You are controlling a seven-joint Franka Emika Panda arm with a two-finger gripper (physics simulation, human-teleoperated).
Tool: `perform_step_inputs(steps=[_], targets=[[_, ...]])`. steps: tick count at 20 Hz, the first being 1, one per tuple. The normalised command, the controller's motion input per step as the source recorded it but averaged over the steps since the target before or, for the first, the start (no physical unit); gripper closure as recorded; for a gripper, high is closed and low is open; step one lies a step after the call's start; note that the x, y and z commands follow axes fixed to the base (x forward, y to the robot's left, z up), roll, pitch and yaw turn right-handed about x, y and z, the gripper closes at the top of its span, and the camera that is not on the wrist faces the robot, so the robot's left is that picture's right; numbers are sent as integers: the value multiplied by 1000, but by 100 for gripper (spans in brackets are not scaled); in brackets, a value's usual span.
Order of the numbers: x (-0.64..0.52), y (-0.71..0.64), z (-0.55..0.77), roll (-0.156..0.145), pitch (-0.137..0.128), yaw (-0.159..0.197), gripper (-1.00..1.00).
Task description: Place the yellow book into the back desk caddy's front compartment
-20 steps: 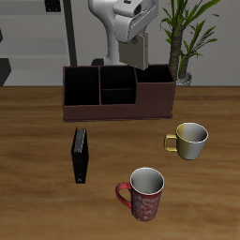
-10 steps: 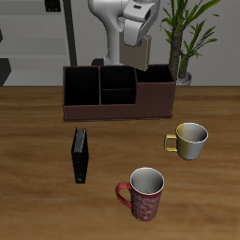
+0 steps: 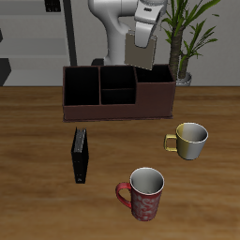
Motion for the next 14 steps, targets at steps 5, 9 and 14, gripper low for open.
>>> perform_step_inputs(steps=[5,9,14], targets=[[-226,-62,-69,-26,30,82,100],[-145,-127,-14,-64,8,96,100],[-179,-33,-60,-41,0,80,100]])
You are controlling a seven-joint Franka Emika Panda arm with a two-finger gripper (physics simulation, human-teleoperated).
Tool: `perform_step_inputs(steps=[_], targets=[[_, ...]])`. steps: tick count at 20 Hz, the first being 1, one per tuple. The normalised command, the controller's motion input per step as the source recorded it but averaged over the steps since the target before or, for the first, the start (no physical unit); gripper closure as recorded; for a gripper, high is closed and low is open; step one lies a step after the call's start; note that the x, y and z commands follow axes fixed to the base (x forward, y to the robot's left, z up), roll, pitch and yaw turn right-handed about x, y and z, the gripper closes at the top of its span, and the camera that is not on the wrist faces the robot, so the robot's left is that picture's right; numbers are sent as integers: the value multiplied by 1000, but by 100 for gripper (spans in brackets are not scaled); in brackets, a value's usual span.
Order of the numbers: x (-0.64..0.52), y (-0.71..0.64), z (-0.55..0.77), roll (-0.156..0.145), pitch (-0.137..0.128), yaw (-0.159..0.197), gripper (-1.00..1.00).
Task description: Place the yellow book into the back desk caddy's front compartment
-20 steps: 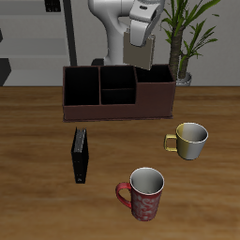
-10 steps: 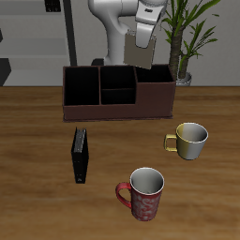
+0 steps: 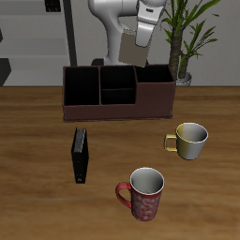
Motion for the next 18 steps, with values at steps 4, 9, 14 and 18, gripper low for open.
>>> perform_step_inputs(steps=[4,9,14,18], targets=[[-214,-39,9,-22,27,50,100],[-90,-190,151,-47,-54,147,100],[-17,-251,165,-65,-45,59,100],[109,-214,118,-48,-36,9,100]])
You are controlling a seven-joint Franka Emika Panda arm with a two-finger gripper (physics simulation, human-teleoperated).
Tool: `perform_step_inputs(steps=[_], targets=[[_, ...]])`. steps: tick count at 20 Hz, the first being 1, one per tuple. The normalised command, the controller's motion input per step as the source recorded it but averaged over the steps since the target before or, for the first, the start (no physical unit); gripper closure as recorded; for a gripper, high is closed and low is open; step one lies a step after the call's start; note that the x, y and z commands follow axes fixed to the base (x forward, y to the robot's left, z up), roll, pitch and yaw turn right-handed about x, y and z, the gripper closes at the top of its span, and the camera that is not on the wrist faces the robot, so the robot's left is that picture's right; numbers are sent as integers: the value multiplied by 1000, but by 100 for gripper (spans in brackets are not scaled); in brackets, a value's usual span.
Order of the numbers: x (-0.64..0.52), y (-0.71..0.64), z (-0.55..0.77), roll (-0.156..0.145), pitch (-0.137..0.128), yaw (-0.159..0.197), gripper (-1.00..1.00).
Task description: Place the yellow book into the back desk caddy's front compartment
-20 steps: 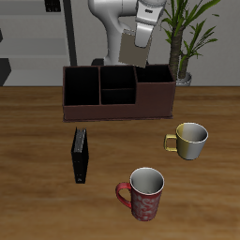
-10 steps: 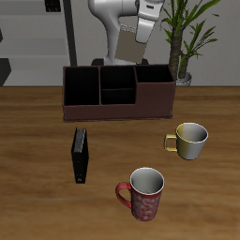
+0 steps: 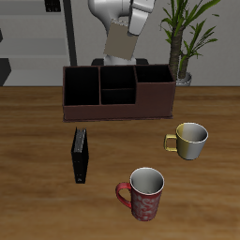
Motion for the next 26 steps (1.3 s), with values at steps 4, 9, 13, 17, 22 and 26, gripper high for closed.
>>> perform_step_inputs(steps=[4,9,13,17,22,26], targets=[[132,-181,204,-20,-88,-8,100],[84,20,82,16,-55,5,100],[117,86,108,47,-37,14,100],[95,12,65,6,-3,-45,100],[49,64,-82,17,12,17,100],[73,62,-55,40,-17,45,100]])
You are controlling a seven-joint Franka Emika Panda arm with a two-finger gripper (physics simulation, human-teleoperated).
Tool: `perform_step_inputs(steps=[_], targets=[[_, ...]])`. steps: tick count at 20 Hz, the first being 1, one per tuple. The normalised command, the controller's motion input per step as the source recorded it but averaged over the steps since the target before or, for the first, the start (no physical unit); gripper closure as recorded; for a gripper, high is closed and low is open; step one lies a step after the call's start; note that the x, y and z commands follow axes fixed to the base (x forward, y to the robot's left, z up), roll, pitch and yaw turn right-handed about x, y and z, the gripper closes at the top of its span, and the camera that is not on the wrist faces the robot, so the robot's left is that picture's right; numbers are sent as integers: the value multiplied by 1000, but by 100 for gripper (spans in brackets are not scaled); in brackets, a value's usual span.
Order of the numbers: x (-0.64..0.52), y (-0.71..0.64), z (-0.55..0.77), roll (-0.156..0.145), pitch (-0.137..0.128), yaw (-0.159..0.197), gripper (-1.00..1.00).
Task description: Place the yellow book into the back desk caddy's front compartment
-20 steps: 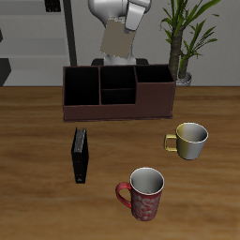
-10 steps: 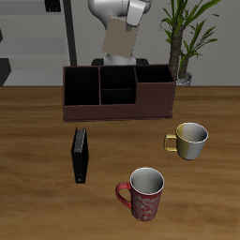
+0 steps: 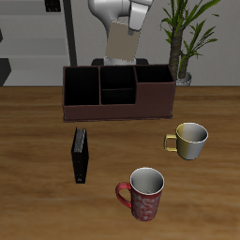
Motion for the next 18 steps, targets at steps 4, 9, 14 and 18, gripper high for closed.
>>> perform_step_inputs(steps=[4,9,14,18], targets=[[102,15,-82,14,35,29,100],[-7,57,-83,21,11,2,100],[52,-1,-60,9,11,3,100],[18,1,-112,9,21,9,100]])
